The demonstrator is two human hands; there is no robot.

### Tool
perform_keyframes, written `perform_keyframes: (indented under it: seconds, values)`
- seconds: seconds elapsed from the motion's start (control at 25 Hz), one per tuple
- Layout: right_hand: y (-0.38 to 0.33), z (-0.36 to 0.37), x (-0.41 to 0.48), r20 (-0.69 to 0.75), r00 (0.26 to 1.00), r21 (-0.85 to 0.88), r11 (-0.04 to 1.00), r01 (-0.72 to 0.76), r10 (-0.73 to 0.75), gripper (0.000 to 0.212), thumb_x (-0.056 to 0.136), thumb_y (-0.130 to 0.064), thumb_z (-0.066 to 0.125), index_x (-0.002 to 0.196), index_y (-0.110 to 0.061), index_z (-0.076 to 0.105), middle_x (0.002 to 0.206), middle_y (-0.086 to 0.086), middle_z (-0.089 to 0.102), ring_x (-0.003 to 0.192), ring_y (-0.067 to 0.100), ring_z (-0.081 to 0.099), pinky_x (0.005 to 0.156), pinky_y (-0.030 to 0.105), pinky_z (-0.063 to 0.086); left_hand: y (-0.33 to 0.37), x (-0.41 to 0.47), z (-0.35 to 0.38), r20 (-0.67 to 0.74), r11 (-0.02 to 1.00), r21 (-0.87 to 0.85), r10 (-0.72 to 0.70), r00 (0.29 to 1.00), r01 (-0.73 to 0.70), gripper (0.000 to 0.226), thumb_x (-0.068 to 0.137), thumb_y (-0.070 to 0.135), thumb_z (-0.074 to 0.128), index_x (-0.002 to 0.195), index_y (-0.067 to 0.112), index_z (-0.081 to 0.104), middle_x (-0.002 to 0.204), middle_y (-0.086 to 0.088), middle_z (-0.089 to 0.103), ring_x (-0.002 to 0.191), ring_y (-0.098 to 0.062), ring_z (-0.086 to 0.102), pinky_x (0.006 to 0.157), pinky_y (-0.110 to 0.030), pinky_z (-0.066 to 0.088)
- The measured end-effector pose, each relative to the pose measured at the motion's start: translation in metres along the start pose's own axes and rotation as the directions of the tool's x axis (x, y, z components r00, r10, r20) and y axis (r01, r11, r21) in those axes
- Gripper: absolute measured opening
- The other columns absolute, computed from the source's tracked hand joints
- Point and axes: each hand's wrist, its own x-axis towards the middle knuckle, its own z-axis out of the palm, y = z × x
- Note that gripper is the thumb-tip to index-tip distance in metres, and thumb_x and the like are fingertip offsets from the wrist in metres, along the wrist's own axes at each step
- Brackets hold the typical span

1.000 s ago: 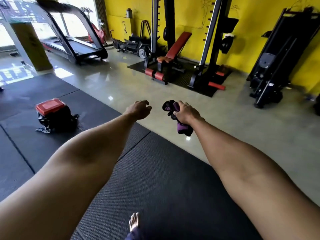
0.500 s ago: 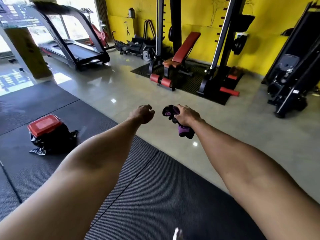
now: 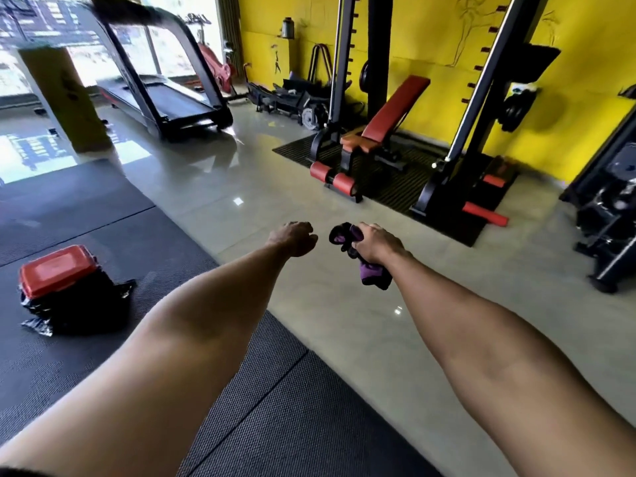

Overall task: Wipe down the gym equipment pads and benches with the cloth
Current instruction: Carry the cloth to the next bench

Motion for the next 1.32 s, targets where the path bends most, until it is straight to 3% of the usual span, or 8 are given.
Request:
perform_keyframes:
  seconds: [0.24, 0.52, 0.92, 1.32]
  values:
    - [0.029, -0.010, 0.155, 0.015, 1.000, 0.028, 1.000, 0.002, -0.002, 0.050, 0.097, -0.039, 0.056, 0.145, -0.028, 0.046, 0.146, 0.010, 0.049, 0.130, 0.035, 0.052, 0.104, 0.042, 0.044, -0.009, 0.150, 0.003, 0.019, 1.000, -0.009, -0.029, 0.999, 0.029, 0.046, 0.101, 0.046, 0.045, 0.143, 0.026, 0.053, 0.146, -0.007, 0.055, 0.138, -0.028, 0.047, 0.106, -0.041, 0.045]
    - [0.022, -0.025, 0.343, 0.038, 0.999, 0.058, 0.998, 0.023, -0.025, 0.049, 0.096, -0.033, 0.060, 0.143, -0.021, 0.050, 0.146, 0.009, 0.052, 0.130, 0.032, 0.053, 0.104, 0.038, 0.043, -0.044, 0.340, -0.017, 0.086, 0.993, -0.041, -0.104, 0.991, 0.108, 0.051, 0.101, 0.047, 0.046, 0.148, 0.025, 0.048, 0.150, -0.009, 0.051, 0.137, -0.030, 0.047, 0.110, -0.043, 0.043]
    - [0.017, -0.049, 0.586, 0.056, 0.997, 0.049, 0.998, 0.042, -0.045, 0.045, 0.098, -0.036, 0.059, 0.139, -0.018, 0.052, 0.141, 0.012, 0.057, 0.127, 0.034, 0.056, 0.099, 0.038, 0.046, -0.069, 0.569, -0.064, 0.057, 0.991, -0.064, -0.112, 0.992, 0.115, 0.049, 0.101, 0.046, 0.045, 0.146, 0.026, 0.049, 0.147, -0.008, 0.054, 0.137, -0.028, 0.048, 0.106, -0.041, 0.046]
    - [0.005, -0.071, 0.893, 0.088, 0.988, 0.045, 0.991, 0.122, -0.126, 0.052, 0.094, -0.037, 0.059, 0.143, -0.025, 0.049, 0.144, 0.011, 0.054, 0.130, 0.034, 0.054, 0.102, 0.039, 0.045, -0.096, 0.835, -0.123, -0.029, 0.976, -0.109, -0.194, 0.980, 0.190, 0.047, 0.101, 0.046, 0.047, 0.145, 0.029, 0.049, 0.149, -0.008, 0.052, 0.131, -0.029, 0.053, 0.103, -0.041, 0.049]
